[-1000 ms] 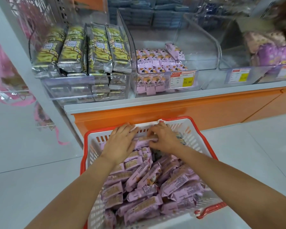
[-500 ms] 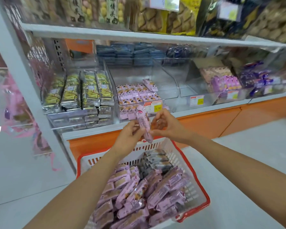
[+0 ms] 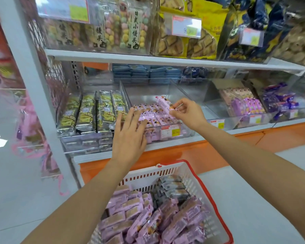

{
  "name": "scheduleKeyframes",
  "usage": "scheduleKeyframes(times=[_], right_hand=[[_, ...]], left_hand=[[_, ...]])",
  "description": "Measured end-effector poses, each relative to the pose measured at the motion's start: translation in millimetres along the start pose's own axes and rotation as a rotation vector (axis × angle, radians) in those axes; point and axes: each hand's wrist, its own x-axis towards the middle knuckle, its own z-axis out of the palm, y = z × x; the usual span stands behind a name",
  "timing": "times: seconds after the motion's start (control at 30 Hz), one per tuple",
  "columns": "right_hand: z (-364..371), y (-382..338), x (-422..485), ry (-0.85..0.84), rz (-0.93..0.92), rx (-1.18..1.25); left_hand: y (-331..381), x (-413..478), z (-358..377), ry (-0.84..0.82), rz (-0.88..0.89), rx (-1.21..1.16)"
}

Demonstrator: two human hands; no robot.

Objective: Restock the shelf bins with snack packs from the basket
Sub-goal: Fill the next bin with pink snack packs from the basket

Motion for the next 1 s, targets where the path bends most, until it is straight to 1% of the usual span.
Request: scheduleKeyframes(times=[0.07,0.13,0.23,0.43,0.53,0.67,0.83,0.93,1.0], right_hand=[[9,1,21,0.040,0.031,-0.112],[15,4,36,0.067,0.056,-0.198],[32,13,62,0.073,0.080,-0.273],[69,26,102,0.016,0.091,-0.425],[82,30,113,0.003,0.089,-0.496],[88,37,118,-0.032,0.073,-0.580],[81,37,116,-0.097,0.083,-0.572],[74,30,105,-0.038,-0.006,-0.470],[69,18,89,-0.003,-0.084,-0.356]], left_hand=[[-8,-6,9,-0.058,0.043,0.078],[-9,-11,13,-0.063,0.071,0.112],[-15,-11,25,0.003,0.082,0.115],[-21,-10,39,0.111,0.122,0.128],[-22,-9,42,0.135,0.124,0.135],[-22,-9,45,0.128,0.121,0.138],[-17,-8,44,0.131,0.089,0.089],[-16,-10,42,0.096,0.083,0.095],[-15,-10,39,0.066,0.074,0.095]])
